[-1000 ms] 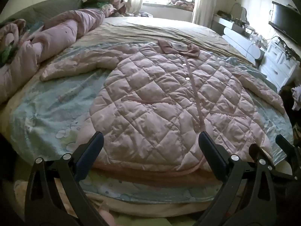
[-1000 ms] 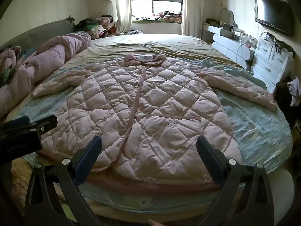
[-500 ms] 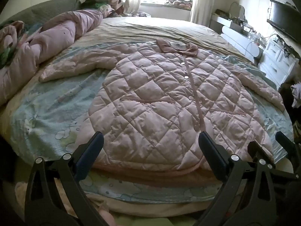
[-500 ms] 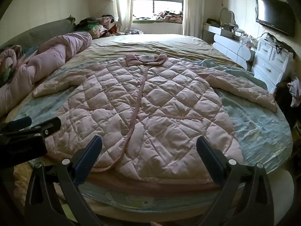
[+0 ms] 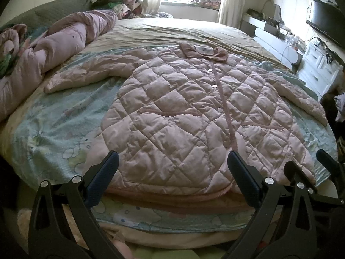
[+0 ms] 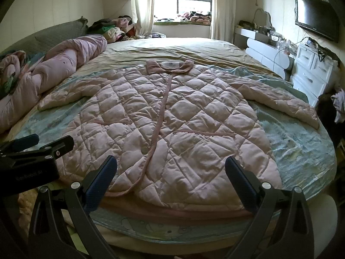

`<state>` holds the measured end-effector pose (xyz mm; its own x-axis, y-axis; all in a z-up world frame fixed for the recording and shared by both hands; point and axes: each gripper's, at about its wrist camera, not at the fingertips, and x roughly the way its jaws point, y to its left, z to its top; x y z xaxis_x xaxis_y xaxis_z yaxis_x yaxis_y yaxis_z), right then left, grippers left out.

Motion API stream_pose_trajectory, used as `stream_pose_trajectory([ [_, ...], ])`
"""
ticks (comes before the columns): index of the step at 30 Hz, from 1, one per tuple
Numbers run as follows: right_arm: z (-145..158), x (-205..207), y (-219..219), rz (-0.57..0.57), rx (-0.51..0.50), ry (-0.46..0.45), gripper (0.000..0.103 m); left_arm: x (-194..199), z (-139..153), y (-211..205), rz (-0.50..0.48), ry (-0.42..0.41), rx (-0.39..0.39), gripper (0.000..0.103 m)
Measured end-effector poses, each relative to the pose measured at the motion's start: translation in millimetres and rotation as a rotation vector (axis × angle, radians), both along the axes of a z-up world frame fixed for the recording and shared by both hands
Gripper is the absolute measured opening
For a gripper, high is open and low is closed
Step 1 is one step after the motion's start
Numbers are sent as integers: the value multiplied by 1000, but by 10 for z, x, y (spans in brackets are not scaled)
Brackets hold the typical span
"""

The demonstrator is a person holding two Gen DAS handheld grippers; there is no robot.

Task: Fold large clothes

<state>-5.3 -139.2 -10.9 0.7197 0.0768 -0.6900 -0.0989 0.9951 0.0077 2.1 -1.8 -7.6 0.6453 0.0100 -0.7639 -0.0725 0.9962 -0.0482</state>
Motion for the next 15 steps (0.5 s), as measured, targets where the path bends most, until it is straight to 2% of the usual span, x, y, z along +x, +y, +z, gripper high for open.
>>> stream_pose_trajectory([
  [15,-20,24,5,2,1,7,99,6,-43,-50,-7,5,5,94],
])
